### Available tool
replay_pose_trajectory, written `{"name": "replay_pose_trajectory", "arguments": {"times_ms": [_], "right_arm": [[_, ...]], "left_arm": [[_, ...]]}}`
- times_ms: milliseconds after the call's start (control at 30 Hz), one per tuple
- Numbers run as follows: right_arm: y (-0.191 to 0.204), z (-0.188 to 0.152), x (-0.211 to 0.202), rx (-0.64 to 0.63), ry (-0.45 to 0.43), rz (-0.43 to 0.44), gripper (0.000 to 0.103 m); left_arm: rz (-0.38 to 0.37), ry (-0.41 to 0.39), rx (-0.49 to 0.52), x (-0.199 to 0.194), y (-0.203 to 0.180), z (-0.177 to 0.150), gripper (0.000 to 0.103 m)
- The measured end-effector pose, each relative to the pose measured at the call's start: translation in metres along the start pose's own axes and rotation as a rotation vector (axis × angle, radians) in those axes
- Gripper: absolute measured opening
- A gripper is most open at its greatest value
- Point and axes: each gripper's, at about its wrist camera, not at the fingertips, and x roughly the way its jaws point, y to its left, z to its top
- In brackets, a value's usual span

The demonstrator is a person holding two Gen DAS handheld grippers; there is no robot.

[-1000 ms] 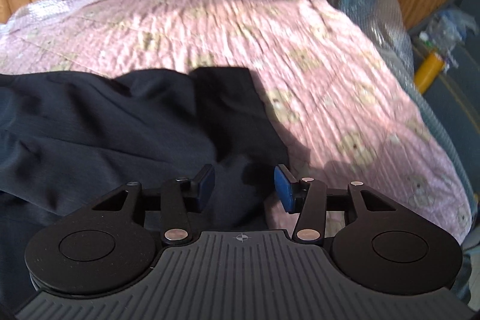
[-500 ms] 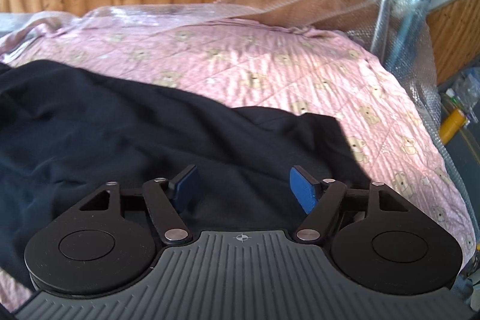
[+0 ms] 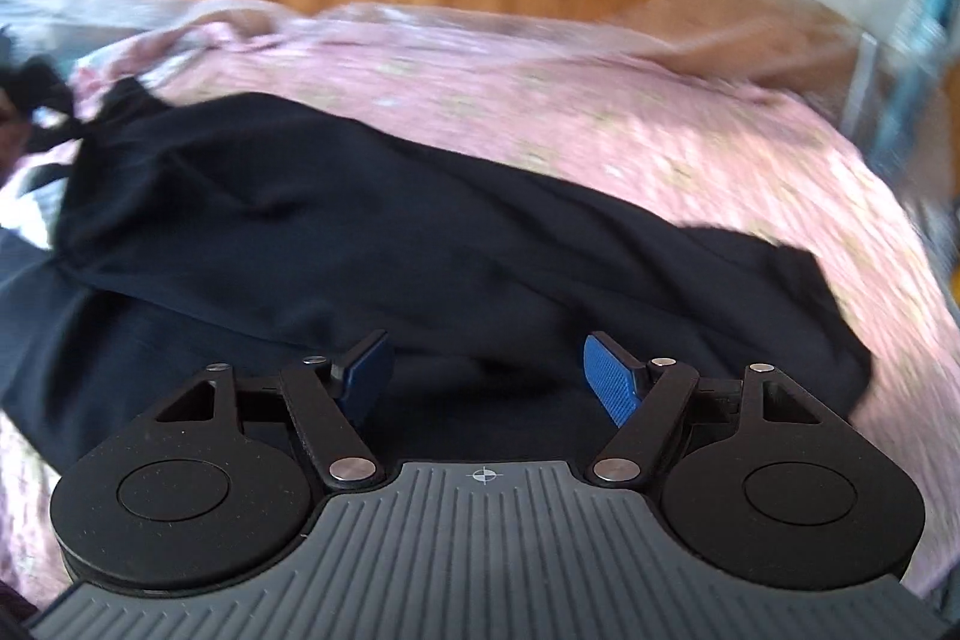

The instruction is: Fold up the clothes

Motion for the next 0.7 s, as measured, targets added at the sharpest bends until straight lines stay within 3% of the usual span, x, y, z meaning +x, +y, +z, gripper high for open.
{"name": "replay_pose_trajectory", "arguments": {"times_ms": [133, 200, 300, 367, 500, 567, 633, 700], "right_arm": [[0.054, 0.034, 0.016, -0.107, -0.065, 0.108, 0.074], [0.084, 0.052, 0.022, -0.184, -0.117, 0.169, 0.074], [0.136, 0.076, 0.034, -0.339, -0.191, 0.292, 0.075], [0.169, 0.090, 0.047, -0.440, -0.201, 0.349, 0.075], [0.209, 0.104, 0.062, -0.511, -0.186, 0.413, 0.075], [0.216, 0.101, 0.063, -0.514, -0.170, 0.431, 0.075], [0.220, 0.092, 0.062, -0.522, -0.149, 0.436, 0.076], [0.215, 0.081, 0.063, -0.518, -0.121, 0.430, 0.076]], "left_arm": [[-0.059, -0.115, 0.131, -0.089, -0.031, -0.034, 0.002], [-0.033, -0.141, 0.220, -0.112, -0.039, -0.061, 0.003], [0.064, -0.074, 0.146, -0.096, -0.020, -0.083, 0.005], [0.089, -0.090, 0.107, -0.095, -0.007, -0.089, 0.014], [0.043, -0.101, 0.053, -0.098, 0.018, -0.084, 0.027], [0.030, -0.106, 0.027, -0.101, 0.034, -0.077, 0.046], [0.021, -0.065, -0.050, -0.095, 0.054, -0.068, 0.055], [-0.021, -0.028, -0.164, -0.087, 0.073, -0.061, 0.056]]}}
